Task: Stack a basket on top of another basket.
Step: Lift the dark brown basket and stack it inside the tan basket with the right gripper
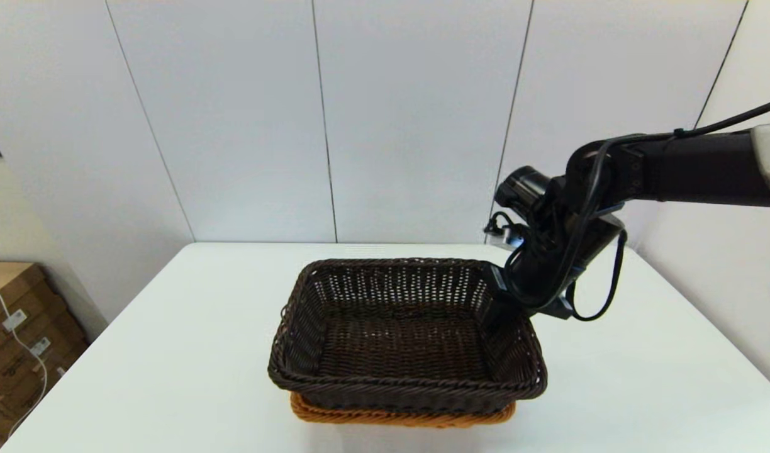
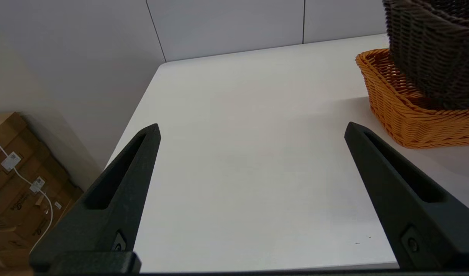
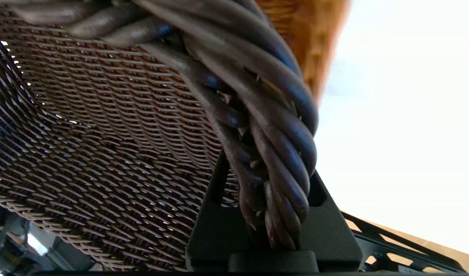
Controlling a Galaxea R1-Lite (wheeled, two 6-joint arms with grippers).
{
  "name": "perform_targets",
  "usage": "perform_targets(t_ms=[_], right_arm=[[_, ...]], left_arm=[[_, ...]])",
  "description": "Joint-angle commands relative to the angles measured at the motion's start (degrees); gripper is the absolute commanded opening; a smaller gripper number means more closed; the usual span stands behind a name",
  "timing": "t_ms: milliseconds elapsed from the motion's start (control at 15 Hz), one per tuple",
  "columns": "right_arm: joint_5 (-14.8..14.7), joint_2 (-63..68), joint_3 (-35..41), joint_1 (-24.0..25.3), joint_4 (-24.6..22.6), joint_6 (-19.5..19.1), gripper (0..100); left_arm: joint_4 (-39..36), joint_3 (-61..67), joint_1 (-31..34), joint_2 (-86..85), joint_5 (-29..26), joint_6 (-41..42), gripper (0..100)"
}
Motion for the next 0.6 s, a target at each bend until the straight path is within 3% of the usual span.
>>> perform_targets(t_ms=[67,600], right_arm=[[0.1,1.4,-1.2,0.8,0.4,0.6,0],[0.2,4.5,-6.6,0.5,0.5,2.5,0]], left_arm=[[0.0,0.3,0.0,0.0,0.0,0.1,100],[0.0,0.3,0.0,0.0,0.0,0.1,100]])
